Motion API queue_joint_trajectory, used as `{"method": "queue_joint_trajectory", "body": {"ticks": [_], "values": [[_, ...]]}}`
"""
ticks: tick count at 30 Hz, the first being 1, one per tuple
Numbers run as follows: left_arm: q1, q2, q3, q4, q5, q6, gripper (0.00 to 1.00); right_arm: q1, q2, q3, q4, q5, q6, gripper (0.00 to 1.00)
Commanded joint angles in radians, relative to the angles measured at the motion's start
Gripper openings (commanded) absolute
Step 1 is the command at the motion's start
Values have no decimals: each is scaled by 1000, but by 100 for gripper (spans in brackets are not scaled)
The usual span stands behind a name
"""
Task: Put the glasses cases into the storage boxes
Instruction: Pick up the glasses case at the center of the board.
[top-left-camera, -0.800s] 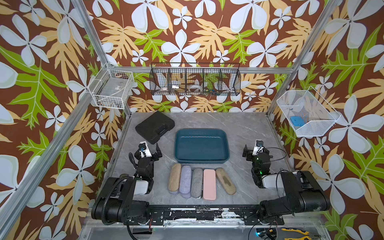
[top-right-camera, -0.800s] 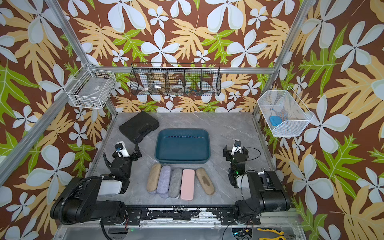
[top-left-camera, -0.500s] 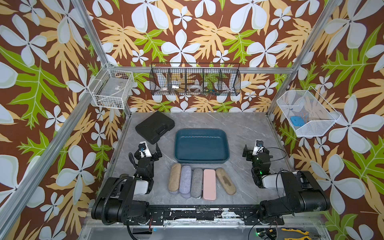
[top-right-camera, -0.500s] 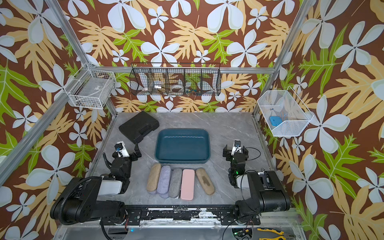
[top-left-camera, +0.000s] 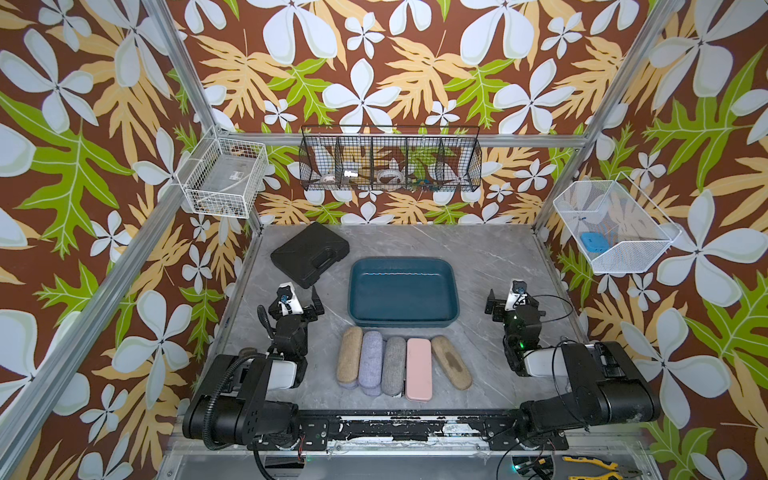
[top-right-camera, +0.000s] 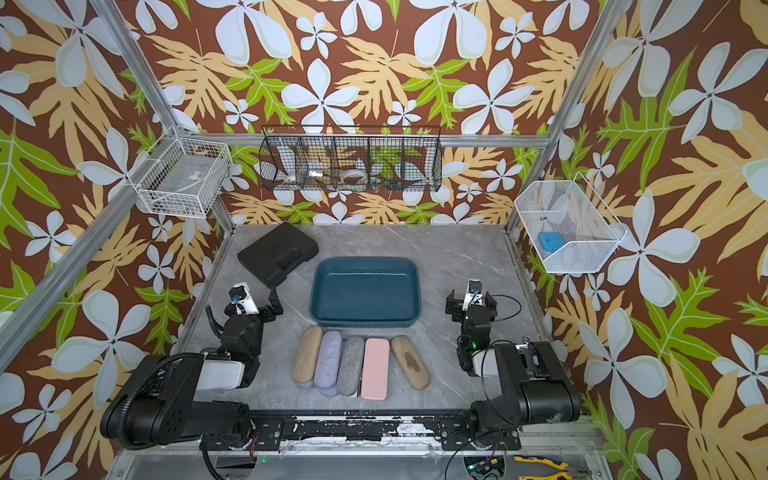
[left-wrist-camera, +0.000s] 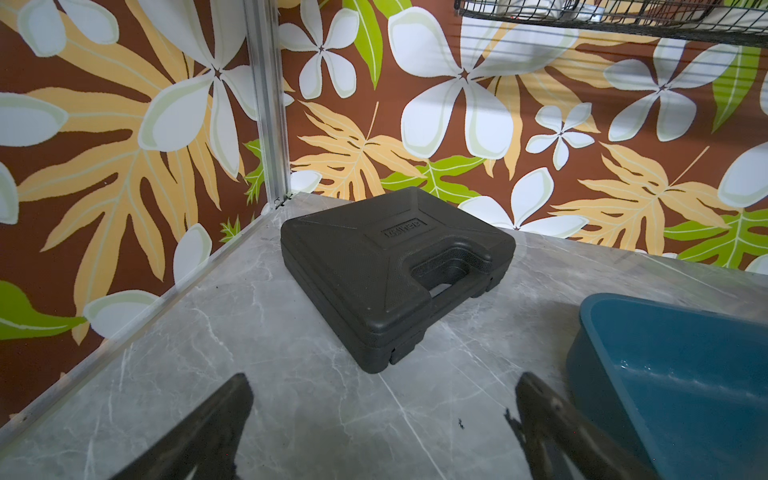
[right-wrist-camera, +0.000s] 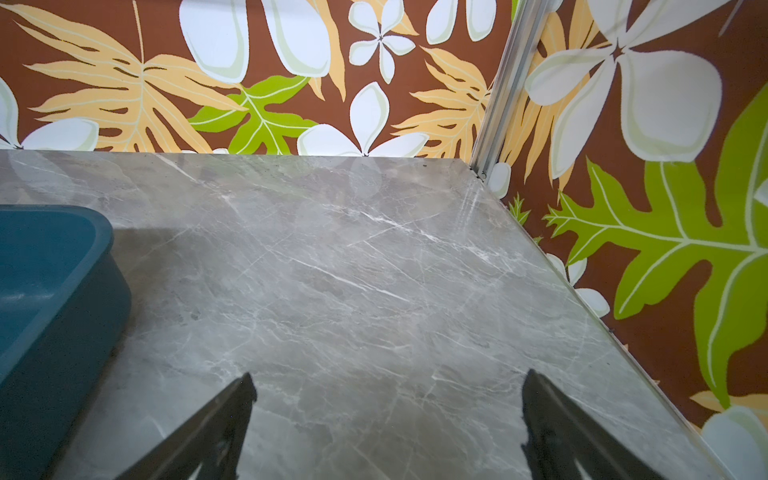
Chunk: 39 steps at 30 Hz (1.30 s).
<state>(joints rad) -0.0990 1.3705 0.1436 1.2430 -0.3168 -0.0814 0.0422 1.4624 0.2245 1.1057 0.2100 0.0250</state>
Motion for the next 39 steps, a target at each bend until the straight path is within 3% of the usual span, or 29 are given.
{"method": "queue_joint_trajectory", "body": {"ticks": [1, 11, 15, 18, 21, 27, 31, 35, 39], "values": [[1, 1, 5, 19, -5, -1, 100, 1, -2, 5, 17, 0, 1, 100], [1, -2, 7, 22, -8, 2, 100, 1, -5, 1, 22, 0, 1, 100], [1, -112, 42, -134, -26, -6, 100, 5, -22, 10, 18, 12, -5, 100], [-5, -198, 57, -224, -40, -7, 98, 6, -138, 141, -305, 11, -4, 100], [-43, -276, 69, -260, -124, -14, 96, 8, -223, 215, -415, -7, 48, 99], [-54, -385, 197, -479, -175, -330, 88, 91, -277, 401, -694, 62, 161, 100], [-64, -399, 313, -737, -141, -499, 86, 124, -284, 450, -844, -25, 298, 100], [-98, -437, 353, -889, -34, -556, 85, 177, -312, 439, -963, -116, 368, 100], [-198, -491, 338, -934, 2, -569, 81, 284, -346, 400, -1073, -186, 357, 100]]}}
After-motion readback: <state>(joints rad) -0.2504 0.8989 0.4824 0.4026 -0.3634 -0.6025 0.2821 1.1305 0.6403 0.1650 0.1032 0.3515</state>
